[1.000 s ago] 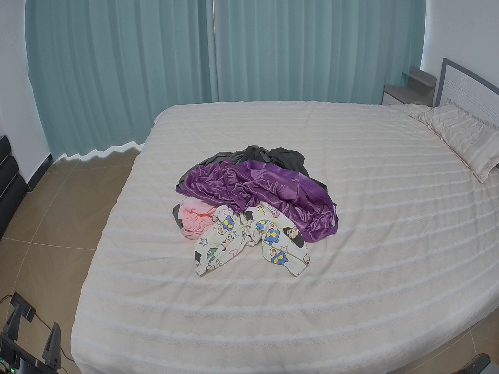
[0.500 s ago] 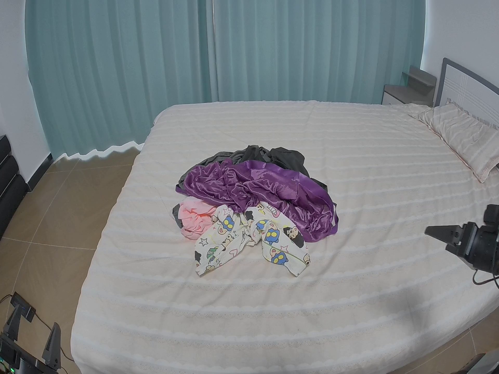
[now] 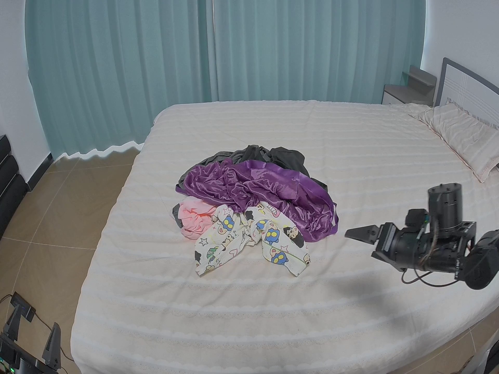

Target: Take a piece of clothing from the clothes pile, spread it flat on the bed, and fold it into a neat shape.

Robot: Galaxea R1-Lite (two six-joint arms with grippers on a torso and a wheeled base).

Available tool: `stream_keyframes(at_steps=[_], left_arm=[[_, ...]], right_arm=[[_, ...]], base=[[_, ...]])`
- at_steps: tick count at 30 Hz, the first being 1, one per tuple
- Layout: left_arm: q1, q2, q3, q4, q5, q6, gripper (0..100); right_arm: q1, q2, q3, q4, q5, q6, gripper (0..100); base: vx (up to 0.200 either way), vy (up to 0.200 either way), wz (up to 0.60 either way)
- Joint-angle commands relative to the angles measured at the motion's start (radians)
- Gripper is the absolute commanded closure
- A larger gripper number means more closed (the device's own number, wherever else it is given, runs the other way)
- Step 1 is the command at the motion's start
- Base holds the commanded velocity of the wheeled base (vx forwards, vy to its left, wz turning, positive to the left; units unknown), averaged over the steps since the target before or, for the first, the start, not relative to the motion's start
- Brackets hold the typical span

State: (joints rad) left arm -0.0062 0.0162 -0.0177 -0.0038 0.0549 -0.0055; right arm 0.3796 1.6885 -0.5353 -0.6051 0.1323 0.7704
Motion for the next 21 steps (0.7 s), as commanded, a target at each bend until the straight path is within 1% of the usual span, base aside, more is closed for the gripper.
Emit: stream_keyframes(at_steps=[1, 2, 4, 6, 9, 13, 17, 18, 21], left_arm=[[0.000, -0.016, 0.018, -0.001, 0.000, -0.001, 0], [0.000, -0.016, 0.018, -0.001, 0.000, -0.001, 0], [0.000, -0.016, 0.018, -0.001, 0.000, -0.001, 0], [0.000, -0.016, 0.018, -0.001, 0.000, -0.001, 0], [0.000, -0.016, 0.018, -0.001, 0.000, -0.001, 0], [0.000, -0.016, 0.018, -0.001, 0.000, -0.001, 0], [0.000, -0.016, 0.018, -0.001, 0.000, -0.001, 0], [0.000, -0.016, 0.018, -0.001, 0.000, -0.001, 0], [0.000, -0.016, 0.018, -0.001, 0.000, -0.001, 0]], right_arm=[[0.093, 0.324, -0.114, -0.105, -0.079, 0.033, 0], [0.093, 0.324, -0.114, -0.105, -0.079, 0.033, 0], [0.094, 0.399, -0.178, -0.111, -0.106, 0.033, 0], [0.096, 0.419, -0.196, -0.110, -0.112, 0.033, 0], [0.105, 0.504, -0.252, -0.113, -0.134, 0.033, 0], [0.108, 0.548, -0.296, -0.111, -0.154, 0.033, 0], [0.134, 0.606, -0.339, -0.111, -0.165, 0.029, 0], [0.145, 0.635, -0.362, -0.108, -0.184, 0.029, 0], [0.163, 0.677, -0.376, -0.113, -0.208, 0.027, 0]], base=[[0.000, 0.000, 0.00], [0.000, 0.000, 0.00], [0.000, 0.000, 0.00], [0.000, 0.000, 0.00], [0.000, 0.000, 0.00], [0.000, 0.000, 0.00], [0.000, 0.000, 0.00], [0.000, 0.000, 0.00], [0.000, 0.000, 0.00]])
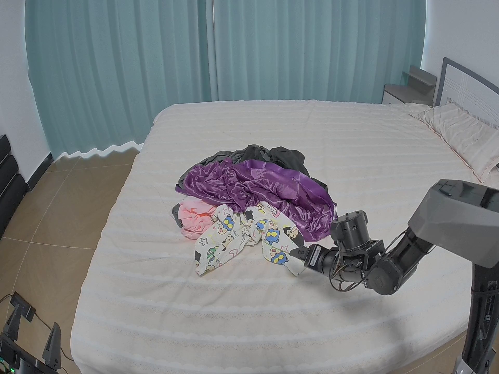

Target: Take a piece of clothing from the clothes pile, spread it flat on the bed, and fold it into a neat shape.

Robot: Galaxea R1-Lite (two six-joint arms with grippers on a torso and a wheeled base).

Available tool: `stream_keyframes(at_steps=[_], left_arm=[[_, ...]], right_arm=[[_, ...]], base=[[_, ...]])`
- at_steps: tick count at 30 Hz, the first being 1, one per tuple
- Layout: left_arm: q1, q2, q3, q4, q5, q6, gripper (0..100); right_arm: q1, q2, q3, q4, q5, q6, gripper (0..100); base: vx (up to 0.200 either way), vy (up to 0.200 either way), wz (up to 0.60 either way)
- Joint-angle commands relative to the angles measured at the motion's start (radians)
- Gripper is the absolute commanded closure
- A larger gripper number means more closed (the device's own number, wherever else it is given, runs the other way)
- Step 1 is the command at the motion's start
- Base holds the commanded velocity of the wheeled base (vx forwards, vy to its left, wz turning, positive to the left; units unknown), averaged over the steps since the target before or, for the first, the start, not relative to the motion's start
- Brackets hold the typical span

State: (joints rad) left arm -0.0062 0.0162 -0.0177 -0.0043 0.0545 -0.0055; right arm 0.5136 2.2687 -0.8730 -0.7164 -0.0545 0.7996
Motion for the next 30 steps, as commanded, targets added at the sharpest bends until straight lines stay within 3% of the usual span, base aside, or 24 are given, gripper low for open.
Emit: stream_keyframes(at_steps=[1, 6, 13, 22, 23, 30], left_arm=[[0.000, -0.016, 0.018, 0.000, 0.001, -0.001, 0], [0.000, -0.016, 0.018, 0.000, 0.001, -0.001, 0], [0.000, -0.016, 0.018, 0.000, 0.001, -0.001, 0], [0.000, -0.016, 0.018, 0.000, 0.001, -0.001, 0], [0.000, -0.016, 0.018, 0.000, 0.001, -0.001, 0], [0.000, -0.016, 0.018, 0.000, 0.001, -0.001, 0]], right_arm=[[0.029, 0.097, -0.038, -0.002, -0.021, -0.002, 0], [0.037, 0.157, -0.127, -0.002, -0.025, 0.000, 0], [0.046, 0.241, -0.299, 0.028, -0.085, -0.007, 0], [0.078, 0.282, -0.403, 0.069, -0.110, -0.007, 0], [0.080, 0.284, -0.408, 0.072, -0.111, -0.005, 100], [0.074, 0.268, -0.388, 0.071, -0.123, -0.002, 100]], base=[[0.000, 0.000, 0.00], [0.000, 0.000, 0.00], [0.000, 0.000, 0.00], [0.000, 0.000, 0.00], [0.000, 0.000, 0.00], [0.000, 0.000, 0.00]])
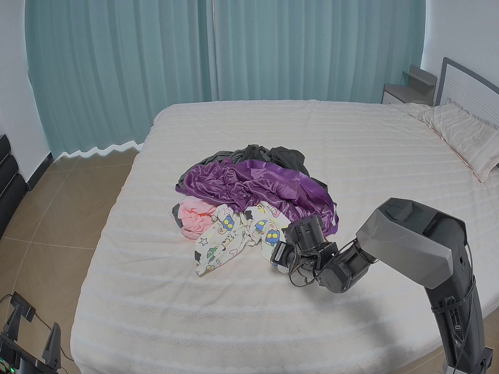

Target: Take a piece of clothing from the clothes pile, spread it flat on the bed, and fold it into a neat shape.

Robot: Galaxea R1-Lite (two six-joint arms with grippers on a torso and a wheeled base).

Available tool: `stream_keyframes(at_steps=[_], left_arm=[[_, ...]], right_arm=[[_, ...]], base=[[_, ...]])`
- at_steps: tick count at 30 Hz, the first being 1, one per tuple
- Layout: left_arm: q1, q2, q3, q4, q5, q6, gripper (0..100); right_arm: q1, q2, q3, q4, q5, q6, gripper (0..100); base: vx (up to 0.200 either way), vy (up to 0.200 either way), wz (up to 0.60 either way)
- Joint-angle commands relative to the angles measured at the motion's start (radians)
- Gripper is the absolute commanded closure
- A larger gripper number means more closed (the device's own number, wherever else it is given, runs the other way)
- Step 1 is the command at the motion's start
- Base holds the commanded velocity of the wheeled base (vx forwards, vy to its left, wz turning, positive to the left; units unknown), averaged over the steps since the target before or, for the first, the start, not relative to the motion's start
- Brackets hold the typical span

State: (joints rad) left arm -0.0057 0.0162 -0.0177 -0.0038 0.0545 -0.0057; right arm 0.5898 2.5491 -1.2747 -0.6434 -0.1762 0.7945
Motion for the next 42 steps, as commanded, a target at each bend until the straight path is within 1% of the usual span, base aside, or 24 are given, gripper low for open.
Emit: stream_keyframes(at_steps=[1, 5, 8, 10, 13, 16, 19, 21, 22, 24, 26, 27, 31, 36, 39, 41, 42], left_arm=[[0.000, -0.016, 0.018, -0.001, 0.001, 0.000, 0], [0.000, -0.016, 0.018, -0.001, 0.001, 0.000, 0], [0.000, -0.016, 0.018, -0.001, 0.001, 0.000, 0], [0.000, -0.016, 0.018, -0.001, 0.001, 0.000, 0], [0.000, -0.016, 0.018, -0.001, 0.001, 0.000, 0], [0.000, -0.016, 0.018, -0.001, 0.001, 0.000, 0], [0.000, -0.016, 0.018, -0.001, 0.001, 0.000, 0], [0.000, -0.016, 0.018, -0.001, 0.001, 0.000, 0], [0.000, -0.016, 0.018, -0.001, 0.001, 0.000, 0], [0.000, -0.016, 0.018, -0.001, 0.001, 0.000, 0], [0.000, -0.016, 0.018, -0.001, 0.001, 0.000, 0], [0.000, -0.016, 0.018, -0.001, -0.001, 0.001, 0], [0.000, -0.016, 0.018, -0.001, 0.001, 0.000, 0], [0.000, -0.016, 0.018, -0.001, -0.001, 0.000, 0], [0.000, -0.015, 0.018, -0.004, -0.021, 0.006, 0], [0.000, -0.015, 0.018, -0.004, -0.021, 0.006, 0], [0.000, -0.016, 0.018, -0.004, -0.041, 0.027, 0]], right_arm=[[-0.002, -0.015, 0.018, -0.004, -0.002, 0.005, 100], [-0.007, -0.072, 0.077, -0.010, 0.000, 0.029, 100], [-0.005, -0.168, 0.178, -0.025, 0.004, 0.058, 100], [-0.004, -0.254, 0.273, -0.048, 0.024, 0.071, 100], [-0.001, -0.369, 0.425, -0.079, 0.087, 0.065, 100], [0.005, -0.504, 0.591, -0.127, 0.164, 0.063, 100], [0.028, -0.632, 0.752, -0.177, 0.219, 0.055, 100], [0.039, -0.741, 0.871, -0.219, 0.270, 0.031, 100], [0.041, -0.759, 0.893, -0.226, 0.277, 0.026, 100], [0.056, -0.857, 0.989, -0.252, 0.308, 0.002, 100], [0.064, -0.896, 1.022, -0.254, 0.311, 0.000, 100], [0.084, -0.958, 1.063, -0.254, 0.311, -0.001, 100], [0.130, -1.107, 1.149, -0.245, 0.311, -0.006, 100], [0.147, -1.212, 1.198, -0.243, 0.311, -0.004, 100], [0.156, -1.314, 1.244, -0.243, 0.313, -0.006, 100], [0.156, -1.314, 1.244, -0.243, 0.313, -0.006, 100], [0.171, -1.411, 1.272, -0.229, 0.313, -0.006, 100]], base=[[0.000, 0.000, 0.00], [0.000, 0.000, 0.00], [0.000, 0.000, 0.00], [0.000, 0.000, 0.00], [0.000, 0.000, 0.00], [0.000, 0.000, 0.00], [0.000, 0.000, 0.00], [0.000, 0.000, 0.00], [0.000, 0.000, 0.00], [0.000, 0.000, 0.00], [0.000, 0.000, 0.00], [0.000, 0.000, 0.00], [0.000, 0.000, 0.00], [0.000, 0.000, 0.00], [0.000, 0.000, 0.00], [0.000, 0.000, 0.00], [0.000, 0.000, 0.00]])
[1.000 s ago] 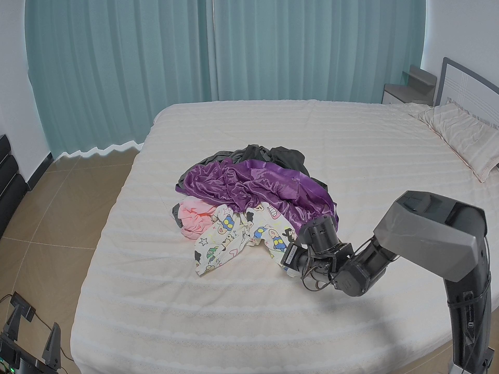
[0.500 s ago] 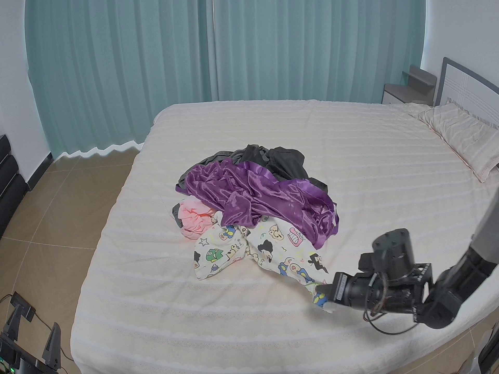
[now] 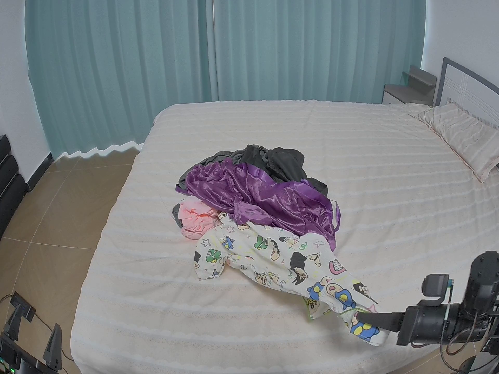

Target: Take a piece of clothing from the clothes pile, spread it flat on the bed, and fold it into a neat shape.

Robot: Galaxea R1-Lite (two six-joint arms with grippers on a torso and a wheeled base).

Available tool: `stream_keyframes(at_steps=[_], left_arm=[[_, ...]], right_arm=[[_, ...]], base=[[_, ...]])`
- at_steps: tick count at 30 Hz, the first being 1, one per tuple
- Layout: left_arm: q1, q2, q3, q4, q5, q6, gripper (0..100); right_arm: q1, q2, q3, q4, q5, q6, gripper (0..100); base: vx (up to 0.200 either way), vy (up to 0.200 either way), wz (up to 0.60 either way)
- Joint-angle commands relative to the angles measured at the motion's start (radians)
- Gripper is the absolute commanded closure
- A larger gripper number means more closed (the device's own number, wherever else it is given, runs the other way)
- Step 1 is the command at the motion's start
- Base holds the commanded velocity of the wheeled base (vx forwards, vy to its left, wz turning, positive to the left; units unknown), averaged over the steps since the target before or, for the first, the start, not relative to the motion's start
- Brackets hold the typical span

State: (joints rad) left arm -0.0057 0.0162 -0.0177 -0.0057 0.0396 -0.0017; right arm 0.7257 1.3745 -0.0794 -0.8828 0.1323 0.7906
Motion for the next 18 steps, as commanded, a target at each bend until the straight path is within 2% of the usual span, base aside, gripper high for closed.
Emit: stream_keyframes(at_steps=[1, 3, 4, 6, 7, 8, 9, 10, 11, 12, 13, 14, 16, 18], left_arm=[[0.000, -0.016, 0.018, -0.002, -0.029, 0.025, 0], [-0.007, 0.002, -0.042, -0.033, -0.086, -0.004, 0], [-0.011, 0.074, -0.154, -0.059, -0.101, -0.061, 0], [-0.017, 0.203, -0.237, -0.086, -0.144, -0.098, 0], [-0.019, 0.223, -0.240, -0.089, -0.165, -0.081, 0], [-0.028, 0.277, -0.237, -0.089, -0.262, 0.008, 0], [-0.036, 0.312, -0.229, -0.082, -0.337, 0.057, 0], [-0.036, 0.312, -0.229, -0.082, -0.337, 0.057, 0], [-0.045, 0.395, -0.217, -0.057, -0.469, 0.078, 0], [-0.048, 0.436, -0.216, -0.045, -0.521, 0.080, 0], [-0.049, 0.450, -0.216, -0.042, -0.538, 0.080, 0], [-0.060, 0.554, -0.214, -0.036, -0.604, 0.088, 0], [-0.074, 0.620, -0.219, -0.036, -0.622, 0.095, 0], [-0.166, 0.817, -0.223, -0.082, -0.624, 0.117, 0]], right_arm=[[0.037, -0.241, 0.078, 0.011, 0.004, -0.002, 100], [0.037, -0.310, 0.079, 0.065, 0.006, -0.001, 100], [0.037, -0.334, 0.079, 0.100, 0.007, -0.001, 100], [0.038, -0.368, 0.079, 0.159, 0.018, -0.001, 100], [0.038, -0.374, 0.079, 0.171, 0.021, -0.001, 100], [0.038, -0.400, 0.079, 0.203, 0.030, 0.001, 100], [0.035, -0.422, 0.078, 0.222, 0.032, 0.002, 100], [0.035, -0.422, 0.078, 0.222, 0.032, 0.002, 100], [0.029, -0.445, 0.072, 0.249, 0.032, 0.004, 100], [0.026, -0.449, 0.067, 0.262, 0.032, 0.004, 100], [0.026, -0.449, 0.066, 0.265, 0.032, 0.002, 100], [0.020, -0.443, 0.050, 0.277, 0.030, 0.002, 100], [0.009, -0.437, 0.039, 0.278, 0.029, 0.002, 100], [-0.017, -0.416, 0.012, 0.275, 0.039, -0.001, 100]], base=[[0.000, 0.000, 0.00], [0.000, 0.000, 0.00], [0.000, 0.000, 0.00], [0.000, 0.000, 0.00], [0.000, 0.000, 0.00], [0.000, 0.000, 0.00], [0.000, 0.000, 0.00], [0.000, 0.000, 0.00], [0.000, 0.000, 0.00], [0.000, 0.000, 0.00], [0.000, 0.000, 0.00], [0.000, 0.000, 0.00], [0.000, 0.000, 0.00], [0.000, 0.000, 0.00]])
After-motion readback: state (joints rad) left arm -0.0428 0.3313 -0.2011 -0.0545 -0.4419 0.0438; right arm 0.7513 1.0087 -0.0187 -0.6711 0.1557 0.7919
